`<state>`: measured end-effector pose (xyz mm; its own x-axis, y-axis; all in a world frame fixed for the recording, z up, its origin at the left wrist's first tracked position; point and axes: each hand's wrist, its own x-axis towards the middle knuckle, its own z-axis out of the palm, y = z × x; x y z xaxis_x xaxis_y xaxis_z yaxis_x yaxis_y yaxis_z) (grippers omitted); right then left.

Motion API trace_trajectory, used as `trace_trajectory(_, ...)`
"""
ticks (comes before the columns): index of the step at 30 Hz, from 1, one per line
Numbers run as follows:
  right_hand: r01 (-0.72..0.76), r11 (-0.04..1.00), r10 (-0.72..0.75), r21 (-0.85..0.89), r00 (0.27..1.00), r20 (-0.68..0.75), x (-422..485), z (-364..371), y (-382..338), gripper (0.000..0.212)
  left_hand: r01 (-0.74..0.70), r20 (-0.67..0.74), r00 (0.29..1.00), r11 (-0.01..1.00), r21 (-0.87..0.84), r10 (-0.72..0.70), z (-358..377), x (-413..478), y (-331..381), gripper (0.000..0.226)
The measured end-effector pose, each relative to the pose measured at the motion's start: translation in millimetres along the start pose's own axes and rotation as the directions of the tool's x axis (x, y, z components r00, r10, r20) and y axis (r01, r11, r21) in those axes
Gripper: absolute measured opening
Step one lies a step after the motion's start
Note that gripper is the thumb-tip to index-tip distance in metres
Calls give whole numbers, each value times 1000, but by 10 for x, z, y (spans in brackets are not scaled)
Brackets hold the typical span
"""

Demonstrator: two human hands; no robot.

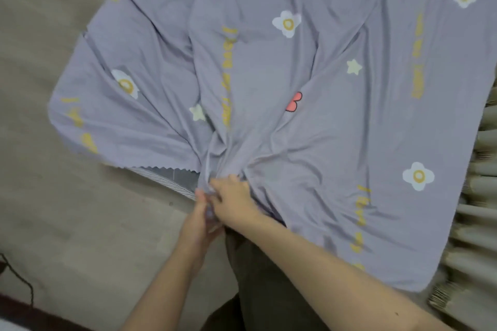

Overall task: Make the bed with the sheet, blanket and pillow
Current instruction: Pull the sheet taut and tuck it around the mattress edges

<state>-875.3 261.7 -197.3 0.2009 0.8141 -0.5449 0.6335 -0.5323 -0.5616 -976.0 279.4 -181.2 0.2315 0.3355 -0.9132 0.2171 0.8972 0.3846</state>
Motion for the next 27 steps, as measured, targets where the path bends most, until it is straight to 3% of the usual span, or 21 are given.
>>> trace_trajectory(2,-43,973,3,225,984,176,-4,98,-294,21,22,6,1000,987,-157,-22,-271,92,295,62)
trace_trajectory(4,-124,882,-6,455,962,274,-14,155,-451,25,4,-57,998,1000,-31,-6,-501,171,509,36)
trace_trajectory(6,-107,824,-55,557,963,265,-28,175,-457,26,-53,-193,979,995,84,69,-691,256,628,13)
trace_trajectory(8,73,928,-120,364,987,107,-32,230,-311,46,-169,-315,928,979,118,198,-848,341,733,15)
trace_trajectory(10,123,992,-125,-29,990,-63,-84,314,-79,68,-274,-419,856,953,128,303,-962,420,816,24)
trace_trajectory(13,-123,929,67,-348,983,-168,-294,368,275,85,-323,-464,787,912,251,406,-1024,481,869,34)
trace_trajectory(15,-278,865,202,-417,955,-217,-485,400,528,82,-321,-422,817,918,234,393,-1055,488,871,27)
trace_trajectory(17,-425,800,347,-424,904,-251,-679,424,718,62,-249,-354,879,940,235,321,-1114,495,895,36)
trace_trajectory(19,-551,759,502,-346,834,-228,-851,457,807,42,-178,-248,913,862,475,325,-1215,548,905,56)
trace_trajectory(21,-596,785,579,-169,803,-143,-973,566,821,28,-143,-135,915,618,773,381,-1350,591,935,55)
trace_trajectory(22,-582,809,573,-78,812,-115,-1019,626,803,25,-114,-120,899,490,864,421,-1444,616,954,44)
trace_trajectory(23,-563,826,559,-19,824,-94,-1052,686,773,25,-74,-142,881,428,901,451,-1551,637,983,35)
trace_trajectory(27,-497,860,496,115,868,36,-1017,871,640,26,1,-253,843,469,883,475,-1982,684,1169,36)
